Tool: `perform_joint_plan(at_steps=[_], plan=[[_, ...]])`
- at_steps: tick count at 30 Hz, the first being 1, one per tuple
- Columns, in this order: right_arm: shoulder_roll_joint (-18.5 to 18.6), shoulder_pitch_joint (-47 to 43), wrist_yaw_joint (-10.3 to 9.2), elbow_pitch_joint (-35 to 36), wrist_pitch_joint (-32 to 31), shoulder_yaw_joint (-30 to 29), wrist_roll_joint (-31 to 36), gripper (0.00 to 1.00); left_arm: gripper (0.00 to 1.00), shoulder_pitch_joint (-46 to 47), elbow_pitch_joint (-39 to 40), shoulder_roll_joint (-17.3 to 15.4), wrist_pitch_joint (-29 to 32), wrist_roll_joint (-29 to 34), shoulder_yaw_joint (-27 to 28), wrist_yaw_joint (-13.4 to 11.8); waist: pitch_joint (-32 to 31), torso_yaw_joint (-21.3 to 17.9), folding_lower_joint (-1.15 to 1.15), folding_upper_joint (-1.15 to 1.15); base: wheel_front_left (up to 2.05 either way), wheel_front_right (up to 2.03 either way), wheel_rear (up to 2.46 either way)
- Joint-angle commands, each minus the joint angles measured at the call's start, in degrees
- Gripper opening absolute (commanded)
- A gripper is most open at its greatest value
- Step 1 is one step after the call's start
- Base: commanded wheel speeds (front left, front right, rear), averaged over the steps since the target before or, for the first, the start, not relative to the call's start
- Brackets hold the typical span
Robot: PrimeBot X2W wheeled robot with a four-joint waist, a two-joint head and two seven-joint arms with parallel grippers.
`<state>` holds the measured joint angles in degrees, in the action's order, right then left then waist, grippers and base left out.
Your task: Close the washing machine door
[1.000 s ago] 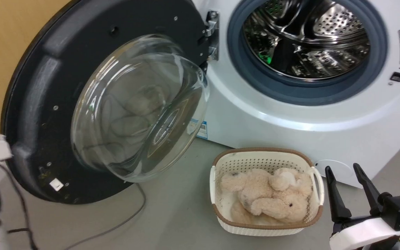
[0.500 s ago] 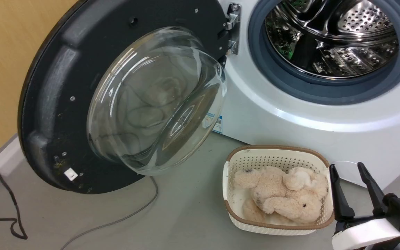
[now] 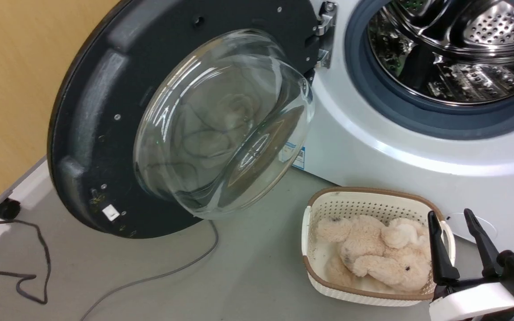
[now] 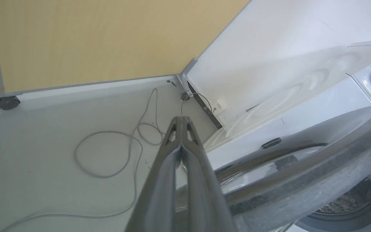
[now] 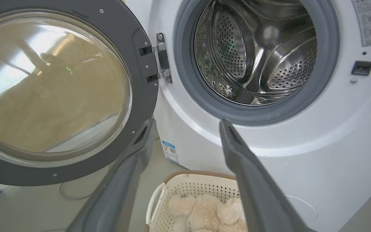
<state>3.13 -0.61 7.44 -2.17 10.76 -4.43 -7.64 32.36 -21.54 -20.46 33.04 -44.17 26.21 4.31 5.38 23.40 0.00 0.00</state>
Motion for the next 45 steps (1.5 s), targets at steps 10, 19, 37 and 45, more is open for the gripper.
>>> perform_joint_plan(at_steps=[10, 19, 37, 45], plan=[[-0.2, 0.2, 0.04, -0.6, 1.7, -0.5, -1.0, 1.0, 0.0, 2.7, -3.7, 2.3, 8.1, -8.5, -1.2, 1.8, 1.1, 2.6, 0.0, 0.0, 0.0, 0.0, 0.0], [-0.2, 1.0, 0.04, -1.1, 2.7, 0.9, -0.9, 1.0, 0.0, 4.2, -5.0, 4.4, 11.1, -14.1, -3.5, 2.4, 2.1, 3.3, 0.0, 0.0, 0.0, 0.0, 0.0], [-0.2, -0.4, 0.05, -0.4, 4.2, -2.3, -1.9, 1.0, 0.0, -8.3, 17.3, 6.4, 26.6, -30.4, -14.6, 3.2, 1.1, 5.3, 0.0, 0.0, 0.0, 0.0, 0.0], [-0.2, 0.3, 0.05, 1.1, 4.2, -2.9, -1.6, 1.0, 0.0, -14.5, 27.7, 10.0, 28.8, -33.2, -21.7, 3.2, 0.9, 1.4, 0.0, 0.0, 0.0, 0.0, 0.0]])
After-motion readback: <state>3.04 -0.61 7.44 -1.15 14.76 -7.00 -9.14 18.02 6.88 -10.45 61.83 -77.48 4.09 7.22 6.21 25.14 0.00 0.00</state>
